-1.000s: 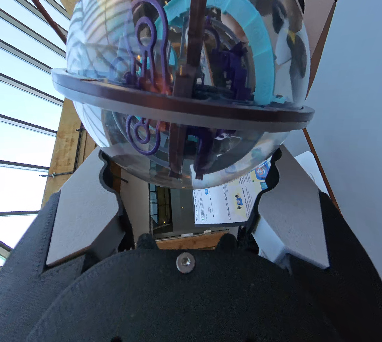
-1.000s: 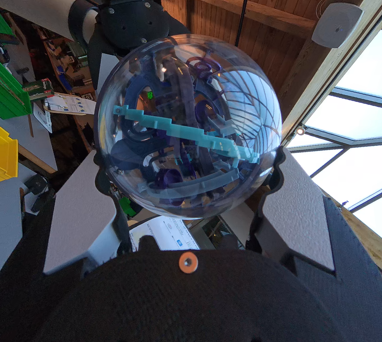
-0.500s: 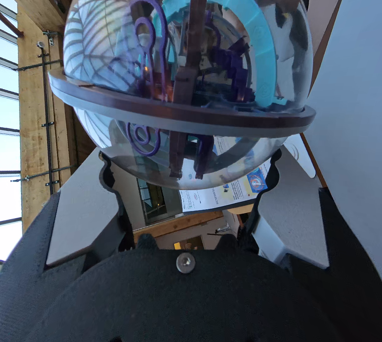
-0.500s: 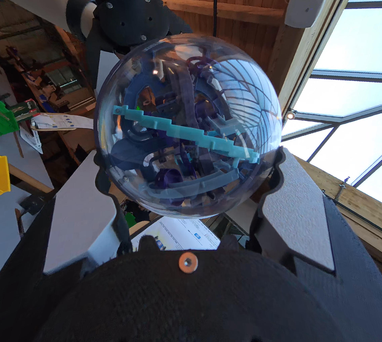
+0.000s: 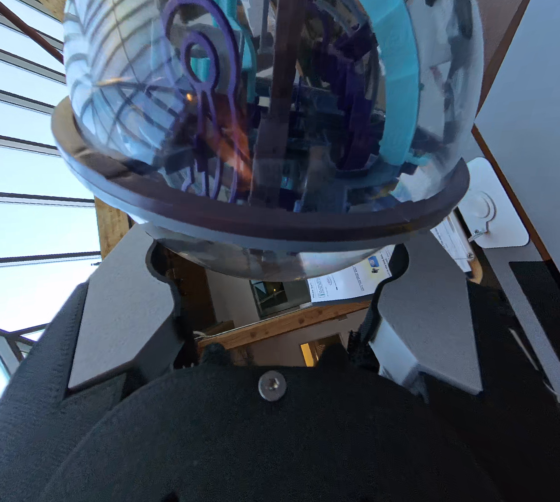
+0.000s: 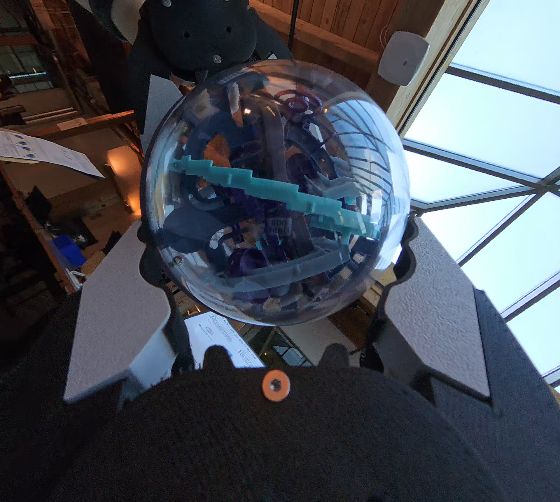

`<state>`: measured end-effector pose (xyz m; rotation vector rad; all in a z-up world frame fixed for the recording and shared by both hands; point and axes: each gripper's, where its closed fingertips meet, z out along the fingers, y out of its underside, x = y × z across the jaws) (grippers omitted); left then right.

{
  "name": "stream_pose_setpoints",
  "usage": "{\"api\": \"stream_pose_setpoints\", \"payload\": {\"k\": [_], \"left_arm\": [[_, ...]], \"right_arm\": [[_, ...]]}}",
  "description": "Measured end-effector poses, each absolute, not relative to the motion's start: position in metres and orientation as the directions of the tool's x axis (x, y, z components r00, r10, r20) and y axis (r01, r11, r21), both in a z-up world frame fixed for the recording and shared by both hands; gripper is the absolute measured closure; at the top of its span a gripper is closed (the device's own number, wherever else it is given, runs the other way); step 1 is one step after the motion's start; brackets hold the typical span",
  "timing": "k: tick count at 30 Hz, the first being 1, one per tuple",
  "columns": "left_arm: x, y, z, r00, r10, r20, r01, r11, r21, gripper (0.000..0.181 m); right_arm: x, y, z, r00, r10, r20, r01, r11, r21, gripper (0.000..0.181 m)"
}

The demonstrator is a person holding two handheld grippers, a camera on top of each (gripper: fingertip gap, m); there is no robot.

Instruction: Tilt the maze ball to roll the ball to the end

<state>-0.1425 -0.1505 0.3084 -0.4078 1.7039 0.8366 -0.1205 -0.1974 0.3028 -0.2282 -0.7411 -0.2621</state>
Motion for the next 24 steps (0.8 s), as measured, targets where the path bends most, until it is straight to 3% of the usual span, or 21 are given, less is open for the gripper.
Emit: {"api": "stream_pose_setpoints", "payload": {"k": [7,24], "left_arm": [[-0.140,-0.168,0.322,-0.331,0.185,-0.925,-0.650,0.666,0.366,0.033],[-0.139,-0.175,0.325,-0.172,0.197,-0.965,-0.620,0.740,0.261,0.033]], "right_arm": [[-0.118,-0.215,0.314,0.731,-0.175,0.660,0.306,0.948,-0.086,0.025],[-0.121,-0.227,0.319,0.598,-0.274,0.753,0.496,0.865,-0.079,0.025]]}}
